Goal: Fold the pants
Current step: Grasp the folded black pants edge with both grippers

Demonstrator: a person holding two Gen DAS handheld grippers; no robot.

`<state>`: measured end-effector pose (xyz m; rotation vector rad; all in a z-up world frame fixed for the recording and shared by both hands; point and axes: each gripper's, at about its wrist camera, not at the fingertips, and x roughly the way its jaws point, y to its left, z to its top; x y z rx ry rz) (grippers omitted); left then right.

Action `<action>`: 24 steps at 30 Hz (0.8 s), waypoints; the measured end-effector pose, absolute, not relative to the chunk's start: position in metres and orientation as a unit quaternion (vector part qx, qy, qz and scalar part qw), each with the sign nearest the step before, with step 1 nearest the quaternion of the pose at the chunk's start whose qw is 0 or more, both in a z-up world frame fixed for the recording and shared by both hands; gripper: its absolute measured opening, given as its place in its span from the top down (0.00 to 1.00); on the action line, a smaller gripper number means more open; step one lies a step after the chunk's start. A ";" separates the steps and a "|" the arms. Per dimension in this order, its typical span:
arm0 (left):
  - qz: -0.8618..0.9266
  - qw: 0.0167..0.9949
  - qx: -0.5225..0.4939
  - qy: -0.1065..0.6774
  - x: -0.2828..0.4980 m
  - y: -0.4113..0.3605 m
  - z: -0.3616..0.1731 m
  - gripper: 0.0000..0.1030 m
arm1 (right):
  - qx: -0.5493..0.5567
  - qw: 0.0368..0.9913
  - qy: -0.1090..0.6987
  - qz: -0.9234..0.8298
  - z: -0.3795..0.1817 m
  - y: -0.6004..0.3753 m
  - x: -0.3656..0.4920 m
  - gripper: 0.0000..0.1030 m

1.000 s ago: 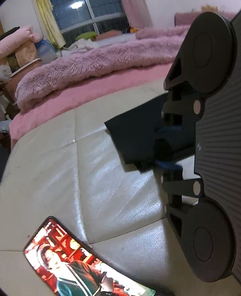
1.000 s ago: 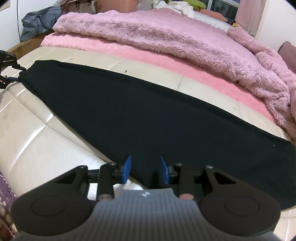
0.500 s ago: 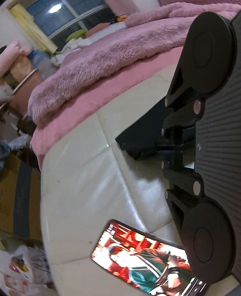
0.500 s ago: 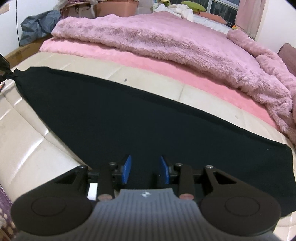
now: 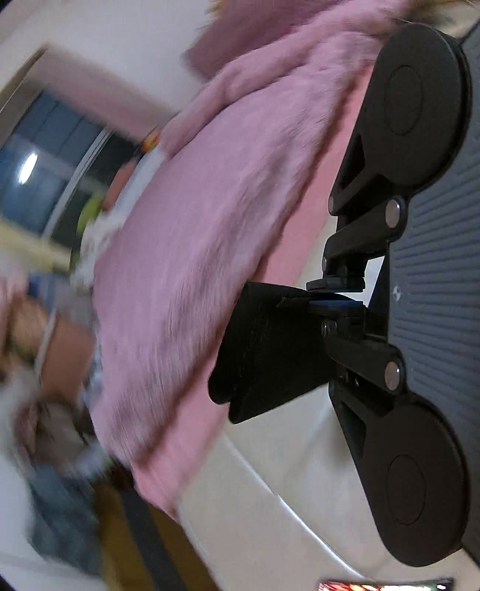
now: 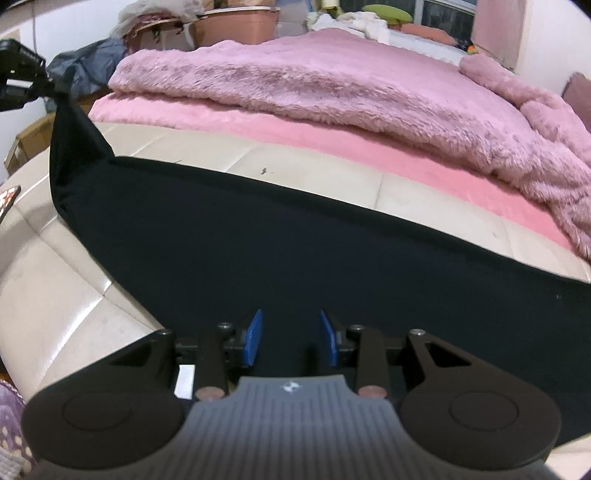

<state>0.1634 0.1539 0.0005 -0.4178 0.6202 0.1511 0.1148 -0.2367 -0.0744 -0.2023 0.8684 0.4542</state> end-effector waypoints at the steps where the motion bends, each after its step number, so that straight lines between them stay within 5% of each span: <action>1: 0.062 0.933 -0.181 0.304 0.166 0.135 0.000 0.98 | -0.092 0.878 0.417 0.216 -0.075 -0.239 0.115 0.71; 14: -0.080 0.888 -0.052 0.451 0.169 -0.019 -0.115 0.97 | -0.059 0.873 0.431 0.218 -0.080 -0.258 0.108 0.71; 24: -0.197 0.836 -0.177 0.481 0.177 0.016 -0.103 0.66 | 0.000 0.856 0.452 0.251 -0.084 -0.241 0.119 0.71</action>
